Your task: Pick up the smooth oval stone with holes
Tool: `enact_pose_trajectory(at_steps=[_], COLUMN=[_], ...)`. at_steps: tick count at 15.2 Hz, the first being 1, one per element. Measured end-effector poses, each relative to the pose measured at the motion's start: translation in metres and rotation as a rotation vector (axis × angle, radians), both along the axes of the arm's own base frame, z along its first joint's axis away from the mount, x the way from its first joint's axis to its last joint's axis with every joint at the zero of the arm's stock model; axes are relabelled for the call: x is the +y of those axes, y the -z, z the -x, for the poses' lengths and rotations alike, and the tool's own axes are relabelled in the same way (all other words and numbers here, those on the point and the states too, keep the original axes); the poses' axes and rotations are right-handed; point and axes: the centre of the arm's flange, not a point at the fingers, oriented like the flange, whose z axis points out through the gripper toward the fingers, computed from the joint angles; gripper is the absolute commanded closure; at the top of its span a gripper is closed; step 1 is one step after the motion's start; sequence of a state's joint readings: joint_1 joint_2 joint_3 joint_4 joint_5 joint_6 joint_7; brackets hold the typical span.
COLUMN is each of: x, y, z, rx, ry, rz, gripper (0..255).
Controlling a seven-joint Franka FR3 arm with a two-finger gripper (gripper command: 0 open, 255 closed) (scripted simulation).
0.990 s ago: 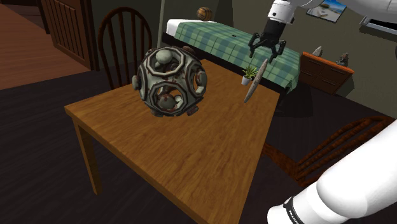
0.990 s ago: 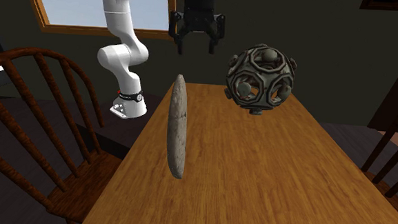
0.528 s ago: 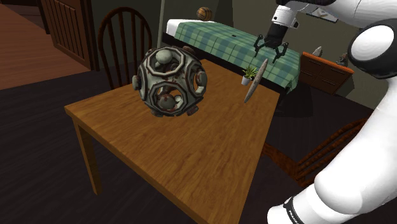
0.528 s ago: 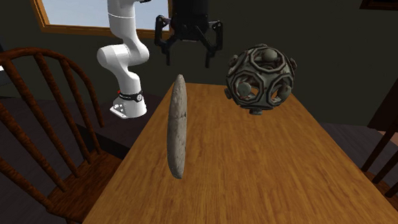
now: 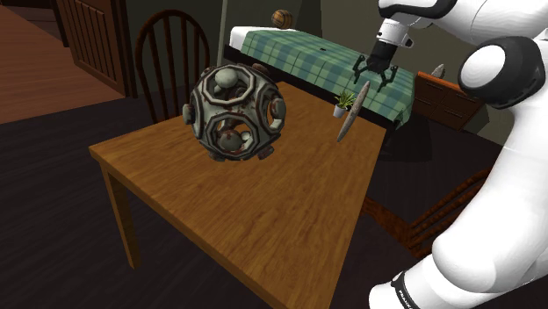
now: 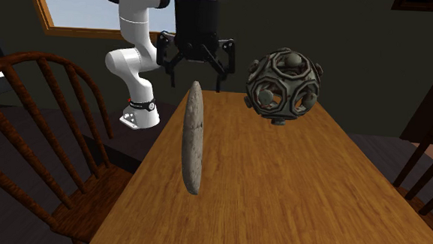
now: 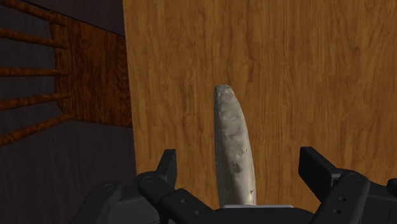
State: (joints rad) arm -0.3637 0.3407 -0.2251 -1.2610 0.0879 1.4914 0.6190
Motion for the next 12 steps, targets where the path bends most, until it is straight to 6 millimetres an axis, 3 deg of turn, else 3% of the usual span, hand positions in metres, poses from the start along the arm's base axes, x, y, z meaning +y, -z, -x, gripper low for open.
enact_pose_trajectory(at_steps=[3,4,12], x=[0.000,0.000,-0.001], y=[0.015,0.017,0.018], z=[0.000,0.000,0.000], rx=[0.000,0.000,-0.002], ry=[0.001,0.001,0.001], rz=[0.000,0.000,0.001], gripper=[0,255,255])
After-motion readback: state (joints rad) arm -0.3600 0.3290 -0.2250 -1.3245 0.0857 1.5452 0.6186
